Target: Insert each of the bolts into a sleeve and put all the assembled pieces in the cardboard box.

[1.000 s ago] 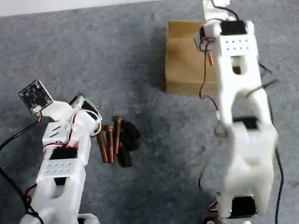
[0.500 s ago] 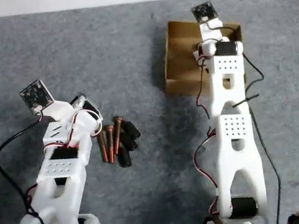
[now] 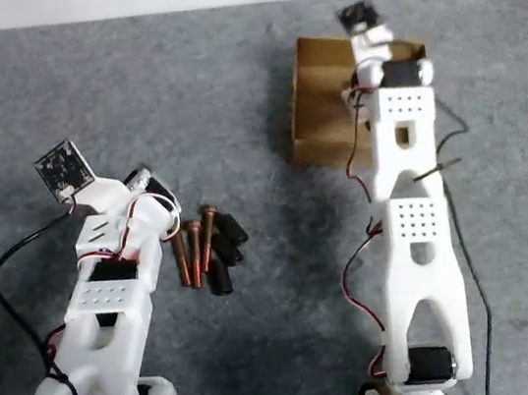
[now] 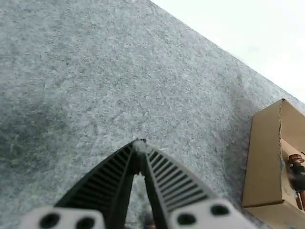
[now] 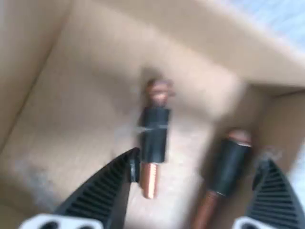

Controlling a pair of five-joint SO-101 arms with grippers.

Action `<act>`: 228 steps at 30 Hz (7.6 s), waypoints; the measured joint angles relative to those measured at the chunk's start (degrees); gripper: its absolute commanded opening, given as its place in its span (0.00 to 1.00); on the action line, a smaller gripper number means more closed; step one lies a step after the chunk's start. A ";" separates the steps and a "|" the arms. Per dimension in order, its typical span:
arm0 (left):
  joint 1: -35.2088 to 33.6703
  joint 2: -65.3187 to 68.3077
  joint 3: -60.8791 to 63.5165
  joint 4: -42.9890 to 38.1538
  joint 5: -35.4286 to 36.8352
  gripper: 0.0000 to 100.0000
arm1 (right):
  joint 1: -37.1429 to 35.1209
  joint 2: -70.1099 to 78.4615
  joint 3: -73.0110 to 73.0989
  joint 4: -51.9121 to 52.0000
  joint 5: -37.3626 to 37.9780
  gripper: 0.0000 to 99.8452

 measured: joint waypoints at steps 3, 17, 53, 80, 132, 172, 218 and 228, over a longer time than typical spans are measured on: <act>0.00 0.00 0.00 0.00 0.00 0.01 | -0.44 -6.07 0.00 3.16 0.00 0.35; 0.00 0.26 0.00 0.00 0.00 0.01 | -8.88 -35.87 7.56 12.22 -8.88 0.35; -4.84 0.35 -2.20 0.00 0.09 0.01 | -50.81 -100.04 135.21 -24.44 -9.49 0.35; -7.03 0.44 -2.20 -0.09 0.09 0.01 | -42.73 -68.22 118.07 -39.65 -9.32 0.35; -3.87 1.58 -21.98 26.46 -4.66 0.01 | -37.10 -93.19 125.36 -32.62 -9.32 0.01; 4.92 35.16 -43.25 69.63 -18.20 0.01 | -26.29 -116.57 153.32 -34.99 -4.31 0.01; -0.26 35.16 -40.00 61.98 -20.92 0.20 | -26.29 -116.92 157.45 -40.18 -4.31 0.01; -0.35 35.16 -40.00 61.98 -20.92 0.20 | -26.29 -116.92 157.45 -40.18 -4.31 0.01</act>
